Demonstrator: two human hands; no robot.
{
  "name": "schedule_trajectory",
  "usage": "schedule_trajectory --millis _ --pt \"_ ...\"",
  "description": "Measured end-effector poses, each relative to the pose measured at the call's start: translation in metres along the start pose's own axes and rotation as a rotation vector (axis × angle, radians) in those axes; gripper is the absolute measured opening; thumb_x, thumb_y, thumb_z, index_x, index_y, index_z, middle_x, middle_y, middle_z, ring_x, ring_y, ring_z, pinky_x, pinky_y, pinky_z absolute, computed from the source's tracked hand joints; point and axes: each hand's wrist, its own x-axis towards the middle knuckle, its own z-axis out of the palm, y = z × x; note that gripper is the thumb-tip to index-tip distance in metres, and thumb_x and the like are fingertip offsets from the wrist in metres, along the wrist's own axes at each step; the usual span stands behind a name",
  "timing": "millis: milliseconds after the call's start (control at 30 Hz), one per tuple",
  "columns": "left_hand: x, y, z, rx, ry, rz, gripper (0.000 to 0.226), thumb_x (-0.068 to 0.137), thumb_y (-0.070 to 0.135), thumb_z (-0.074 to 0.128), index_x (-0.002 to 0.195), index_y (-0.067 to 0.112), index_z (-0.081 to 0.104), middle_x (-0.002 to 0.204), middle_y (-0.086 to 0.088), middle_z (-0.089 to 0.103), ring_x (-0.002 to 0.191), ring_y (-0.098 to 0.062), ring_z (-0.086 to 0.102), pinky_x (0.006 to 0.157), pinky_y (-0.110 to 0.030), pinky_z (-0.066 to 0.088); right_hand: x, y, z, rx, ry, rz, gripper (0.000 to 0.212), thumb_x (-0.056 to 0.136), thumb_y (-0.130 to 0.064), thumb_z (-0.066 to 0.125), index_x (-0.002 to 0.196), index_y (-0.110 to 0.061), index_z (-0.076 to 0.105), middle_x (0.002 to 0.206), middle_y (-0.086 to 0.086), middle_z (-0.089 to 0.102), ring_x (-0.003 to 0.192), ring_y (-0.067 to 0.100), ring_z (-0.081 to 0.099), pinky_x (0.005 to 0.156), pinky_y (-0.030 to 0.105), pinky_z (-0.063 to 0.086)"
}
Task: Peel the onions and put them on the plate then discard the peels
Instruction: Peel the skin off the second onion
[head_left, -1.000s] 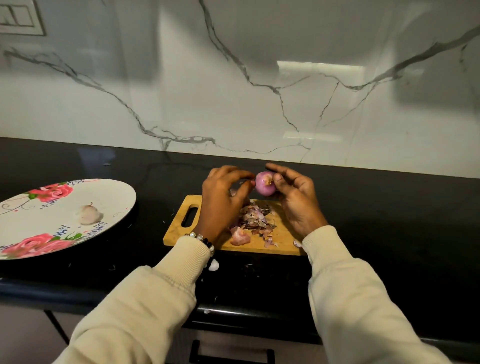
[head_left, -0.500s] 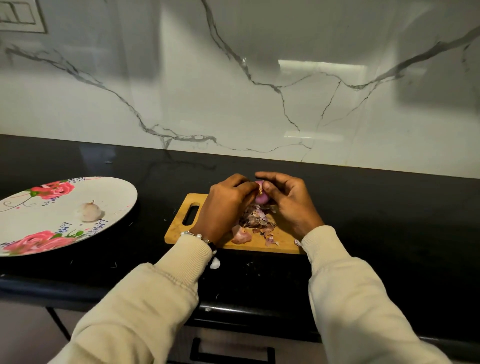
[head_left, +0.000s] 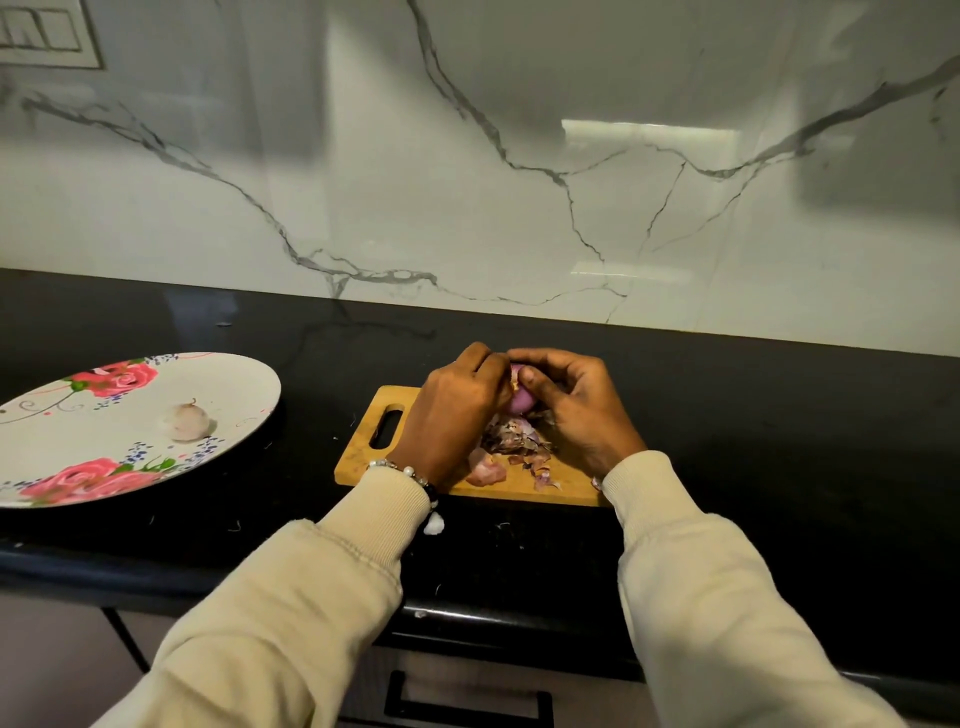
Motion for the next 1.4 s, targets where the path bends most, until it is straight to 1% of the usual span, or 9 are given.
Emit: schedule_trajectory --millis 100,200,300,433,600,733,1000,1200,1400 --pt "0.003 0.001 0.002 -0.062 0.036 -0.055 0.011 0.085 0.008 0.067 0.09 0.0 0.063 0.085 -0.014 0.06 0.06 -0.026 0.058 0.05 -0.033 0.047 0.001 0.0 0.0 0.0 -0.004 0.015 0.026 0.096 -0.004 0.058 0.109 -0.02 0.073 0.113 0.01 0.072 0.112 0.029 0.065 0.099 0.055 0.051" --pt "0.003 -0.001 0.0 -0.145 0.027 -0.077 0.024 0.092 0.022 0.052 0.096 0.003 0.066 0.092 -0.012 0.063 0.071 -0.024 0.062 0.058 -0.037 0.054 0.001 0.0 -0.003 0.052 0.024 0.04 0.025 0.096 -0.003 0.056 0.108 -0.018 0.073 0.106 0.011 0.073 0.107 0.031 0.067 0.098 0.057 0.051" --pt "0.001 0.0 -0.005 -0.168 -0.024 -0.019 0.024 0.088 0.017 0.061 0.107 0.006 0.072 0.099 -0.012 0.066 0.082 -0.026 0.067 0.068 -0.033 0.057 0.0 -0.003 -0.005 0.057 0.042 0.052 0.024 0.097 -0.001 0.054 0.11 -0.014 0.07 0.09 0.008 0.073 0.096 0.03 0.069 0.098 0.055 0.052" --pt "0.001 0.0 -0.01 -0.185 -0.044 0.005 0.027 0.083 0.014 0.062 0.106 0.005 0.073 0.094 -0.012 0.069 0.079 -0.027 0.069 0.068 -0.032 0.058 0.001 -0.001 -0.003 0.017 0.015 0.042 0.025 0.097 -0.002 0.056 0.108 -0.018 0.071 0.102 0.013 0.073 0.102 0.031 0.068 0.098 0.055 0.052" --pt "0.0 0.0 -0.013 -0.17 -0.079 0.052 0.039 0.086 0.031 0.048 0.107 0.006 0.07 0.093 -0.009 0.067 0.076 -0.026 0.068 0.063 -0.036 0.058 0.0 0.0 -0.003 0.002 0.017 0.041 0.024 0.096 -0.003 0.058 0.106 -0.02 0.072 0.106 0.014 0.072 0.105 0.033 0.067 0.096 0.057 0.052" --pt "0.001 -0.001 -0.01 -0.129 -0.029 0.067 0.032 0.089 0.024 0.049 0.103 0.003 0.069 0.091 -0.012 0.066 0.071 -0.028 0.067 0.057 -0.036 0.057 0.001 0.001 -0.002 0.009 0.027 0.047 0.025 0.094 -0.006 0.061 0.108 -0.024 0.072 0.11 0.014 0.072 0.108 0.033 0.067 0.097 0.057 0.051" --pt "0.001 -0.001 -0.002 -0.048 0.009 0.024 0.034 0.089 0.028 0.045 0.093 0.0 0.063 0.088 -0.014 0.06 0.058 -0.027 0.058 0.046 -0.033 0.049 -0.001 -0.003 -0.002 0.016 -0.001 0.08 0.035 0.095 -0.004 0.06 0.13 -0.01 0.061 0.117 0.015 0.07 0.112 0.027 0.066 0.101 0.053 0.05" --pt "0.005 -0.004 0.002 -0.27 0.08 -0.253 0.009 0.092 0.008 0.057 0.095 0.002 0.062 0.092 -0.009 0.06 0.077 -0.018 0.055 0.069 -0.036 0.047 0.001 -0.003 0.0 0.129 0.04 0.099 0.03 0.095 -0.003 0.059 0.122 -0.014 0.064 0.117 0.017 0.069 0.113 0.032 0.066 0.099 0.053 0.052" --pt "0.006 -0.006 -0.003 -0.381 0.081 -0.216 0.023 0.09 0.011 0.064 0.111 0.007 0.073 0.098 -0.006 0.07 0.087 -0.013 0.065 0.078 -0.022 0.052 0.004 -0.006 -0.005 0.205 0.123 0.131 0.032 0.096 -0.002 0.056 0.127 -0.005 0.062 0.118 0.019 0.068 0.112 0.032 0.066 0.098 0.054 0.052"
